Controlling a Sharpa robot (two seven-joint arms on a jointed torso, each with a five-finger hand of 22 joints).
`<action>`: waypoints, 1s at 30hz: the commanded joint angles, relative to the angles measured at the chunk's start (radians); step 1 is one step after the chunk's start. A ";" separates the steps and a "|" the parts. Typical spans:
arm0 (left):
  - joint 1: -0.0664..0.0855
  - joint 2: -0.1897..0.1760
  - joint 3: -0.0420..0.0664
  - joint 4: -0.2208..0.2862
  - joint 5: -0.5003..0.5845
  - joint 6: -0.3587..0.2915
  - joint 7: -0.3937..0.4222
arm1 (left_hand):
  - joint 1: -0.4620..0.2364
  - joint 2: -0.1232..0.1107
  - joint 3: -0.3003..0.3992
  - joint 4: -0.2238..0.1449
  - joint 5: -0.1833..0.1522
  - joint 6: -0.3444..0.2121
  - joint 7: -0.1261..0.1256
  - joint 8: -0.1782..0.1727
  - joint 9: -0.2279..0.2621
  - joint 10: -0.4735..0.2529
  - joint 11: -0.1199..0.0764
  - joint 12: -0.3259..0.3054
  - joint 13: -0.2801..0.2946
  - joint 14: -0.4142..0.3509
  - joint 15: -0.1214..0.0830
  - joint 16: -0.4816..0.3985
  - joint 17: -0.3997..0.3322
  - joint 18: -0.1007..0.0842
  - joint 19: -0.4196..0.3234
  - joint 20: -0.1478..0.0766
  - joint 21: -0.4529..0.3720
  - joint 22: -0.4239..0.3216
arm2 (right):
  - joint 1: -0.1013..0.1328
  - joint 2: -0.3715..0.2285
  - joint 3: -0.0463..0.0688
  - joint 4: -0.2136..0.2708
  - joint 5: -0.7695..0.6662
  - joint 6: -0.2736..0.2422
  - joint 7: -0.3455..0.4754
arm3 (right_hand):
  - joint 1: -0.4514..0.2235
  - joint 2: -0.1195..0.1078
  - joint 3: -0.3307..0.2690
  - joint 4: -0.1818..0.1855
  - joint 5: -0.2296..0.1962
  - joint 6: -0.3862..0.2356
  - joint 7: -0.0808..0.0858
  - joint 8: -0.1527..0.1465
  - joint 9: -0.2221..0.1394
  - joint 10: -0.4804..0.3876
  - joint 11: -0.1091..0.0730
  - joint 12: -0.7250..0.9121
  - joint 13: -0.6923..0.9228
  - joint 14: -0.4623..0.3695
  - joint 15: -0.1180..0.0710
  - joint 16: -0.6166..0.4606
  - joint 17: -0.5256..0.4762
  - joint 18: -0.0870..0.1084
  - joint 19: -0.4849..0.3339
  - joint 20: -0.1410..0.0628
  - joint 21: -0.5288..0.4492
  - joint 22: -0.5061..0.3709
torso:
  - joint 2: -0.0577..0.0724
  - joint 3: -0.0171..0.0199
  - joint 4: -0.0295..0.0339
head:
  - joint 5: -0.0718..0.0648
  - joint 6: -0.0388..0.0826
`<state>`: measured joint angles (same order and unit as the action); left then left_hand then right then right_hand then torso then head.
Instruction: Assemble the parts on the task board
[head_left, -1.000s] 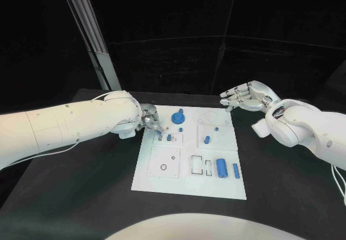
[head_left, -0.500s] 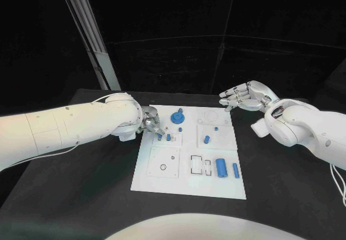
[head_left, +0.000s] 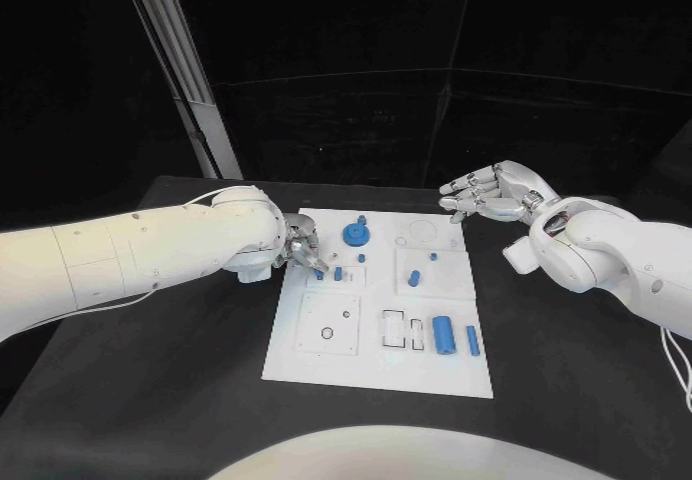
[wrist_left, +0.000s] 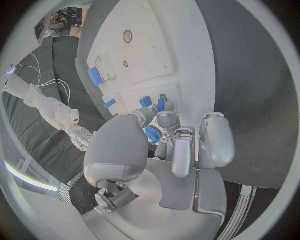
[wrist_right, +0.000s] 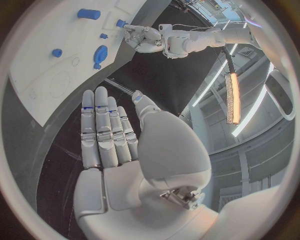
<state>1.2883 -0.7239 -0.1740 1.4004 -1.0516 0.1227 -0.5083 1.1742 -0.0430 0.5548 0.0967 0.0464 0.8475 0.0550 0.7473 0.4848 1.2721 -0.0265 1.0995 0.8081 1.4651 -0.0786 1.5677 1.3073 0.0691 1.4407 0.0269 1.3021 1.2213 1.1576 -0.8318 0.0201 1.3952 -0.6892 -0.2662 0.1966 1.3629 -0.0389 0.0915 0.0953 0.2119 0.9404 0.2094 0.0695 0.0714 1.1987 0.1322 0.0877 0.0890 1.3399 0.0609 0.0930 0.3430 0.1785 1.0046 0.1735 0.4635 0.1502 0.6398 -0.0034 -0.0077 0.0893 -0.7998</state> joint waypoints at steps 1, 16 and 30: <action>0.000 -0.003 -0.001 0.005 -0.007 0.021 -0.017 | 0.000 0.009 0.078 -0.072 0.003 -0.001 -0.009 0.003 0.001 0.005 -0.001 0.004 0.001 0.106 -0.006 0.003 0.263 0.009 0.002 -0.002 0.004 -0.001 | 0.002 0.000 0.000 0.000 0.004 0.015 0.000 | -0.001 0.005 0.000 0.004 -0.003 -0.007 -0.003 0.000 0.001 -0.005 -0.001 0.004 -0.001 0.002 0.005 -0.005 -0.001 0.005 -0.001 0.005 -0.007 -0.001 | 0.001 0.0002 0.0009 | 0.001 -0.002; -0.001 -0.008 -0.002 0.016 -0.007 0.036 -0.022 | -0.006 0.005 0.080 -0.070 0.003 -0.001 -0.010 0.007 0.004 0.005 -0.001 0.003 -0.001 0.106 -0.007 0.003 0.263 0.009 0.002 -0.003 0.004 -0.001 | 0.002 0.000 0.000 -0.001 0.004 0.016 0.002 | -0.001 0.005 0.000 0.004 -0.003 -0.007 -0.003 0.000 0.001 -0.005 -0.001 0.004 -0.001 0.002 0.005 -0.005 -0.001 0.005 -0.001 0.005 -0.007 -0.001 | 0.002 0.0011 0.0001 | 0.003 -0.003; -0.001 -0.001 -0.002 0.004 -0.006 0.039 -0.019 | -0.031 -0.013 0.075 -0.061 0.003 0.003 -0.014 0.021 0.011 0.008 -0.004 0.005 0.001 0.106 -0.009 0.003 0.263 0.009 0.003 -0.004 0.004 0.001 | 0.002 0.000 0.000 0.001 0.004 0.016 0.004 | -0.001 0.005 0.000 0.004 -0.004 -0.007 -0.003 0.000 0.001 -0.006 -0.001 0.005 -0.001 0.002 0.005 -0.006 -0.002 0.005 -0.001 0.005 -0.008 -0.001 | 0.000 0.0010 -0.0012 | 0.003 -0.007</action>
<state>1.2881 -0.7268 -0.1750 1.4054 -1.0542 0.1422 -0.5231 1.1512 -0.0556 0.5743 0.0827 0.0425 0.8455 0.0491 0.7637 0.4965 1.2760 -0.0305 1.0995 0.8079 1.4651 -0.0786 1.5677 1.3073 0.0691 1.4406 0.0269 1.3021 1.2208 1.1574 -0.8318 0.0200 1.3939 -0.6889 -0.2572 0.1943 1.3630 -0.0390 0.0915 0.0953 0.2119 0.9404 0.2094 0.0695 0.0713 1.1987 0.1322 0.0877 0.0891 1.3399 0.0609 0.0930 0.3432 0.1785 1.0046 0.1735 0.4595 0.1504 0.6406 -0.0023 -0.0082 0.0925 -0.8057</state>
